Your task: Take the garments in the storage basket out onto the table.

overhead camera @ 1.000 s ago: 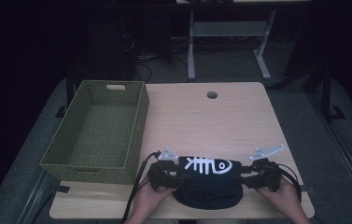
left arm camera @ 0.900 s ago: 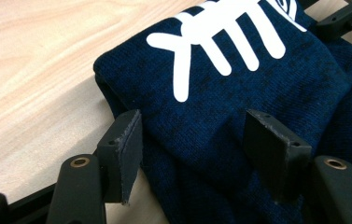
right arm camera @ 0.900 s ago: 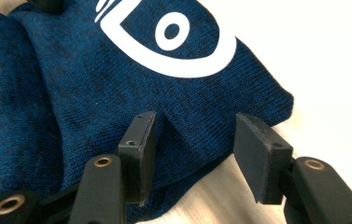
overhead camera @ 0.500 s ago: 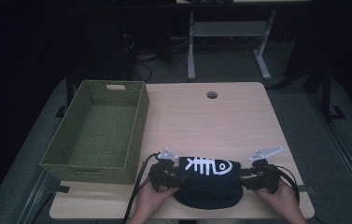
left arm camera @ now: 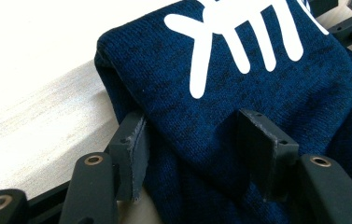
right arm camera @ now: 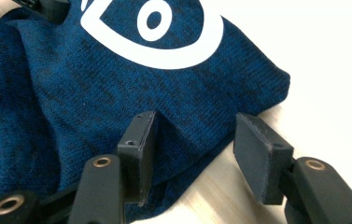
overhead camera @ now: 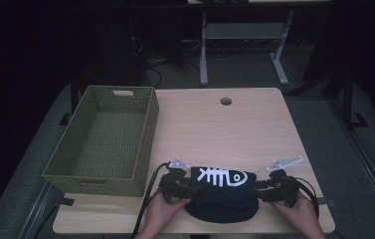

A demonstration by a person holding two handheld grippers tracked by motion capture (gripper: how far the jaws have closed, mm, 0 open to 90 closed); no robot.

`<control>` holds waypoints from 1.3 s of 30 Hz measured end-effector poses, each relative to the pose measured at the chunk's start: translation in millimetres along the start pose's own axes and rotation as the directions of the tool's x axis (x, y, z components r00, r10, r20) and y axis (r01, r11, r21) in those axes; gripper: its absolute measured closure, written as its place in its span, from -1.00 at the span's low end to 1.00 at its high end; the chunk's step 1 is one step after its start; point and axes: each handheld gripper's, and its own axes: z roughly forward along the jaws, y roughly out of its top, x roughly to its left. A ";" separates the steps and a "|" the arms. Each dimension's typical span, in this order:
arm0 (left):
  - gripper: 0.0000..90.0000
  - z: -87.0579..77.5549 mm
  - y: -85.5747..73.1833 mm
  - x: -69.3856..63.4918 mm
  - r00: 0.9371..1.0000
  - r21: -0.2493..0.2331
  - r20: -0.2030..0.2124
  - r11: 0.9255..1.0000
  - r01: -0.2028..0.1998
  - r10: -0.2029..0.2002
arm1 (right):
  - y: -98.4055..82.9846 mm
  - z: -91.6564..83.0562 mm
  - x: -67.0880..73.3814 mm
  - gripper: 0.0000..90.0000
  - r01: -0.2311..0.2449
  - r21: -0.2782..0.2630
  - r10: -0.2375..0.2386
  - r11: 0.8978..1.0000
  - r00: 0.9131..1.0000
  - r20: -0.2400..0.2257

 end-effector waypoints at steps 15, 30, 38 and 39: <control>-0.20 -0.5 -1.7 2.1 1.000 0.005 -0.001 1.000 0.029 -0.029 | -0.4 1.0 4.2 0.00 -0.012 0.017 0.011 1.000 1.000 0.019; 0.67 -5.9 7.5 3.9 0.996 0.011 0.079 1.000 0.027 -0.028 | 9.6 11.6 20.0 0.71 0.066 0.018 -0.066 0.998 0.998 0.012; 0.67 -43.9 30.6 -3.0 0.999 -0.041 0.052 0.999 0.004 -0.002 | 34.2 -7.3 30.1 0.71 0.091 -0.048 -0.092 0.995 0.996 -0.003; 0.66 -48.5 33.1 -3.3 0.999 -0.046 0.048 0.999 0.002 0.000 | 38.4 -9.6 32.1 0.71 0.098 -0.051 -0.098 0.994 0.995 -0.003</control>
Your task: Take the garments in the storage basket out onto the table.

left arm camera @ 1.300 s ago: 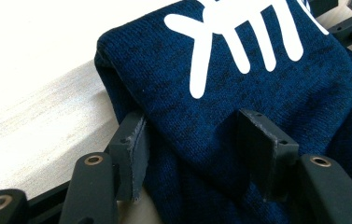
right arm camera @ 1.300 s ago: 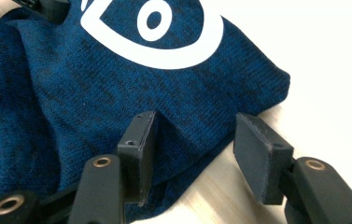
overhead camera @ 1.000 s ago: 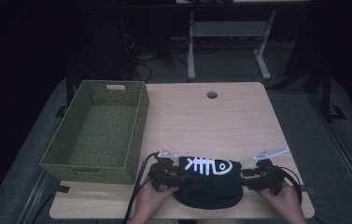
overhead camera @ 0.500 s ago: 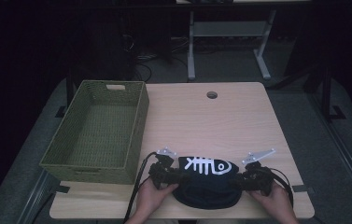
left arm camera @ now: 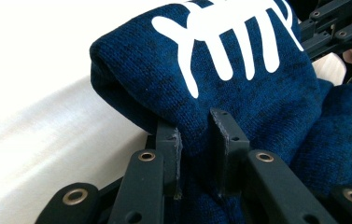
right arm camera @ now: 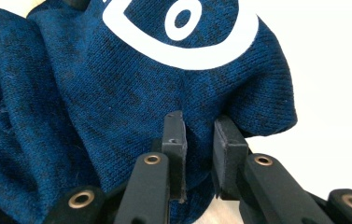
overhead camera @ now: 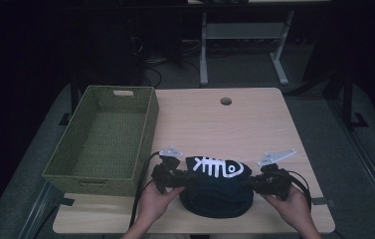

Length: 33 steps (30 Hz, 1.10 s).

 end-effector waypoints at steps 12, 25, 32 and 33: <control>0.65 -60.4 23.8 0.3 1.000 -0.053 -0.021 0.999 -0.013 0.012 | 49.1 -11.5 18.6 0.71 0.066 -0.034 -0.067 0.997 0.998 -0.014; 0.64 -115.7 34.0 16.3 0.999 -0.086 -0.048 0.996 -0.008 0.004 | 102.8 -9.1 43.4 0.71 0.144 -0.061 -0.146 0.988 0.989 -0.026; 0.64 -143.9 37.2 32.3 0.998 -0.096 -0.067 0.995 0.006 -0.012 | 131.7 0.6 57.2 0.71 0.175 -0.073 -0.178 0.982 0.983 -0.038; 0.64 -147.6 37.6 34.5 0.997 -0.098 -0.073 0.995 0.006 -0.013 | 135.8 2.2 59.2 0.71 0.178 -0.072 -0.181 0.981 0.983 -0.038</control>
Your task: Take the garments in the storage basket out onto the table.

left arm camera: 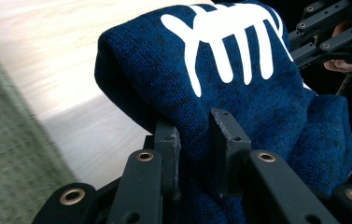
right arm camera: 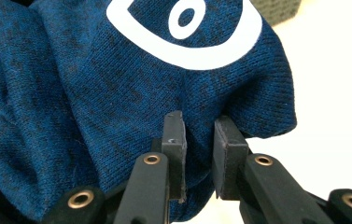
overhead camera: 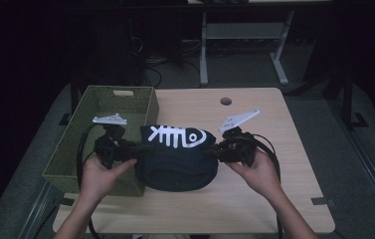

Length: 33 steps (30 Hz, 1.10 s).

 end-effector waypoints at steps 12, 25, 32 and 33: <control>0.64 -36.4 -2.2 31.6 0.999 -0.028 -0.040 0.999 0.029 -0.030 | 41.5 29.4 7.2 0.71 0.039 -0.022 -0.040 0.999 0.998 -0.039; 0.63 -66.6 -4.5 65.8 0.997 -0.039 -0.057 0.998 0.054 -0.056 | 79.5 56.7 16.7 0.70 0.049 -0.024 -0.050 0.999 0.997 -0.050; 0.63 -77.1 -9.4 85.5 0.995 -0.040 -0.064 0.997 0.068 -0.070 | 95.8 76.3 20.1 0.70 0.051 -0.013 -0.051 0.999 0.997 -0.059; 0.63 -78.5 -9.9 88.8 0.995 -0.039 -0.062 0.997 0.071 -0.074 | 98.1 78.6 20.2 0.70 0.049 -0.010 -0.049 0.999 0.997 -0.064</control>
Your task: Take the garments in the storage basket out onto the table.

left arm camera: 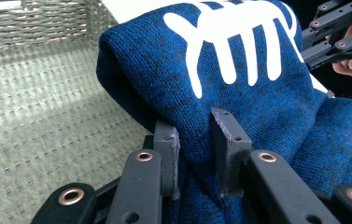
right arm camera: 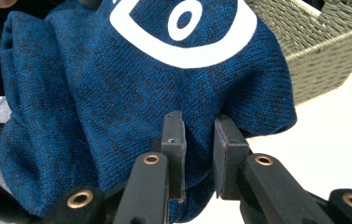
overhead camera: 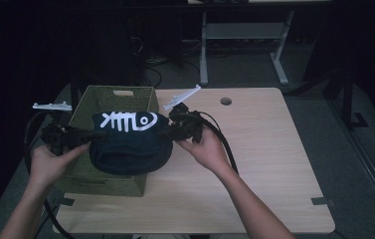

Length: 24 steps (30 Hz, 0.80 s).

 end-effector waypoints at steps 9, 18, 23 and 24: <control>0.62 -6.8 -1.7 28.7 1.000 -0.002 -0.013 1.000 0.007 -0.007 | 19.9 24.8 -1.0 0.70 -0.002 0.011 0.001 1.000 1.000 0.002; 0.62 -12.5 -0.6 56.4 0.999 0.017 -0.043 1.000 0.010 -0.009 | 37.8 52.2 -3.4 0.70 -0.005 0.029 0.005 1.000 1.000 0.006; 0.62 -12.7 -1.2 73.3 0.998 0.027 -0.055 1.000 0.015 -0.013 | 44.8 69.1 -5.7 0.70 -0.015 0.032 0.015 0.999 1.000 0.004; 0.62 -12.2 -2.0 78.0 0.998 0.027 -0.055 0.999 0.024 -0.022 | 45.6 72.5 -6.2 0.70 -0.021 0.030 0.021 0.999 1.000 0.001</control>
